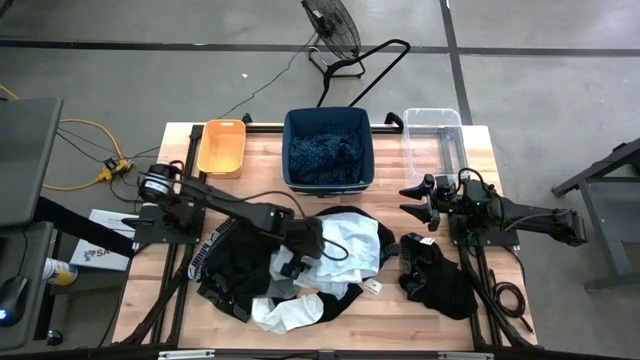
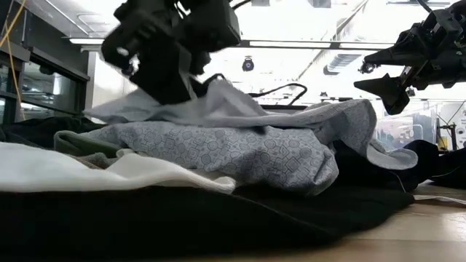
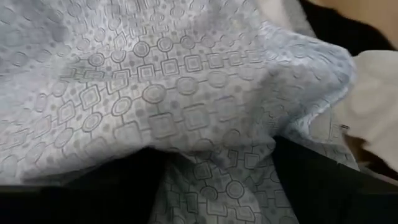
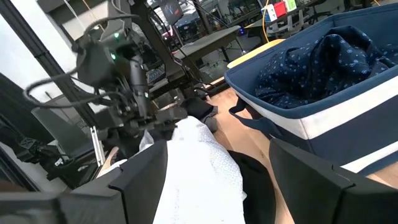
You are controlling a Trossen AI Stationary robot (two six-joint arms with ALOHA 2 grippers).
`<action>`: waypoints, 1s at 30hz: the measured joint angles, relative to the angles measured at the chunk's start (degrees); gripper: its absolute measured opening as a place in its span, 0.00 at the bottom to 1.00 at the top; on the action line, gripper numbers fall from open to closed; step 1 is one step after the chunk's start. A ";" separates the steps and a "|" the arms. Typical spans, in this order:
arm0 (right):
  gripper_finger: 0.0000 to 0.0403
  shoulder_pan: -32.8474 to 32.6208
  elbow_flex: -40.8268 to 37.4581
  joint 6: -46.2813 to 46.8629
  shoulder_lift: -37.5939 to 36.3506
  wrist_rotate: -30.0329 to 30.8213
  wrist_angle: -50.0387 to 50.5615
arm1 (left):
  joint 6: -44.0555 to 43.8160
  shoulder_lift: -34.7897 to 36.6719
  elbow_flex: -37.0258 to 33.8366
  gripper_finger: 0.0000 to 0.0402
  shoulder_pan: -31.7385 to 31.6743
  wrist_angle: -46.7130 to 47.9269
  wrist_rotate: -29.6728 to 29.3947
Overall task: Pick & Place Cloths
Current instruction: Put the gray t-shirt into the blue bin
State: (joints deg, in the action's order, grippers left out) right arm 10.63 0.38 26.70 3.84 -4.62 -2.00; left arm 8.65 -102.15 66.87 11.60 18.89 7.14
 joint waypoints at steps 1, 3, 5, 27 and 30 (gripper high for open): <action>0.68 -0.02 0.00 0.00 0.00 0.00 0.00 | 0.01 -0.57 0.00 0.73 0.00 -0.01 -0.06; 0.68 0.00 -0.02 0.00 0.00 0.00 0.00 | 0.08 -1.29 0.00 0.71 0.00 -0.06 -0.18; 0.68 -0.02 0.00 0.00 0.00 0.00 0.00 | 0.08 -1.80 0.02 0.66 0.00 -0.13 -1.09; 0.68 -0.02 -0.01 0.00 -0.02 0.00 -0.04 | 2.87 8.53 8.99 0.02 -0.01 12.07 -3.41; 0.68 -0.01 0.00 0.00 -0.02 0.00 -0.05 | 3.14 10.72 13.45 0.02 0.02 16.17 -3.92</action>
State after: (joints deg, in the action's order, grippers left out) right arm 10.63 0.38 26.70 3.81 -4.62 -2.05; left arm 11.79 -91.43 80.32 11.62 35.06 3.22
